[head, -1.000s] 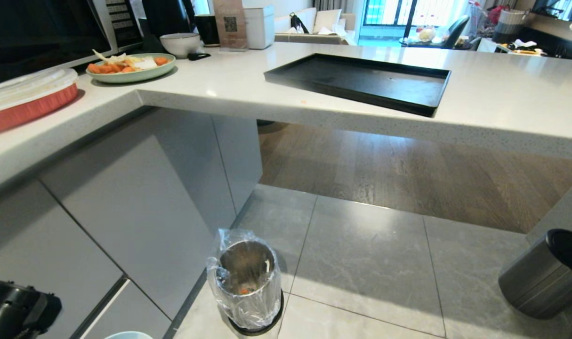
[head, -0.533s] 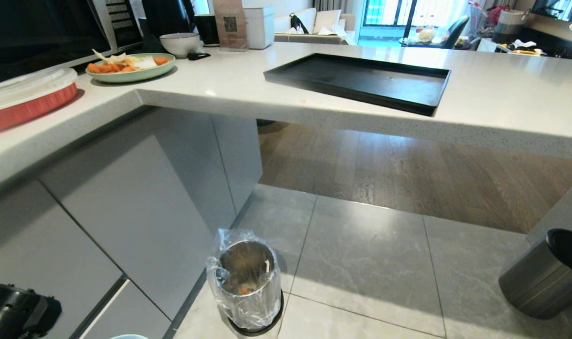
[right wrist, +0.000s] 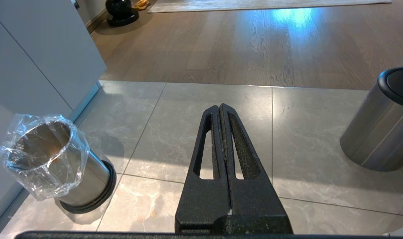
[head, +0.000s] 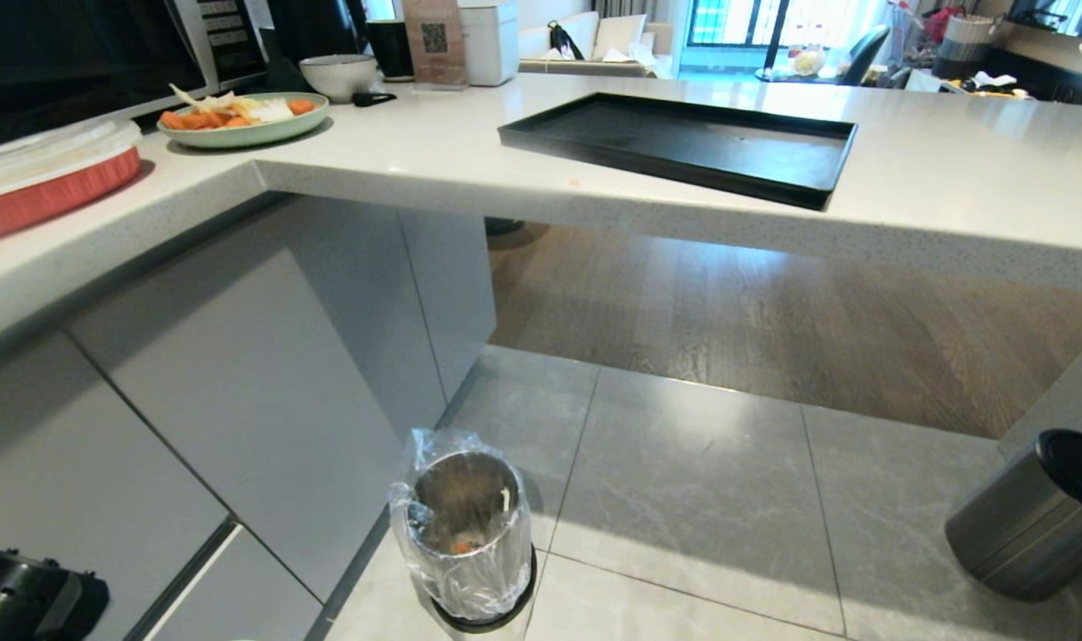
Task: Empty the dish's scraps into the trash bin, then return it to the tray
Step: Move the bowl over the trash can
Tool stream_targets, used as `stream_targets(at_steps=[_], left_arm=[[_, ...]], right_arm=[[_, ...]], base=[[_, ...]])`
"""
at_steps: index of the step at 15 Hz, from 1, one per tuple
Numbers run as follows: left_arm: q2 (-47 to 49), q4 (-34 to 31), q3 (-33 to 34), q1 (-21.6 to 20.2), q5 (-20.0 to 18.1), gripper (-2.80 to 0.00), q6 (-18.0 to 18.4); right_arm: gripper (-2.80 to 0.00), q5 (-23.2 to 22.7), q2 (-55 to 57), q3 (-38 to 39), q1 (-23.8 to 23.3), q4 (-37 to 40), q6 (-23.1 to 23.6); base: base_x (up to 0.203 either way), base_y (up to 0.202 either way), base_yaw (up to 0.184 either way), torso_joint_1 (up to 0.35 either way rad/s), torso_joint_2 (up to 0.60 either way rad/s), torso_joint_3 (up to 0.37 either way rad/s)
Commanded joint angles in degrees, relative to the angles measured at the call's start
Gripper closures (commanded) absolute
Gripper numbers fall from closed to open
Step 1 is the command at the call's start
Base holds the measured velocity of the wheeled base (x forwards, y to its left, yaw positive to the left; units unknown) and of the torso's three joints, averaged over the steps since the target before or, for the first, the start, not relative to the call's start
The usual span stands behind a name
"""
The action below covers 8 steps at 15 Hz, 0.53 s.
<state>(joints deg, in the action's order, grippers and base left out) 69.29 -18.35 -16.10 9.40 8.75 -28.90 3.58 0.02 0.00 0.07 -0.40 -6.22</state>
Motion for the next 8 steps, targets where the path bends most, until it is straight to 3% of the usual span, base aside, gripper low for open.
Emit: stream_targets(at_steps=[1, 8], left_arm=[[-0.39, -0.11, 0.37, 0.01, 0.12, 0.00, -0.19], [-0.39, -0.02, 0.26, 0.01, 0.12, 0.00, -0.19]], right_arm=[[0.00, 0.02, 0.05, 0.00, 0.01, -0.04, -0.02], [0.00, 0.02, 0.04, 0.00, 0.01, -0.04, -0.02]], base=[[0.000, 0.000, 0.000, 0.000, 0.00, 0.000], [0.000, 0.000, 0.000, 0.000, 0.00, 0.000]])
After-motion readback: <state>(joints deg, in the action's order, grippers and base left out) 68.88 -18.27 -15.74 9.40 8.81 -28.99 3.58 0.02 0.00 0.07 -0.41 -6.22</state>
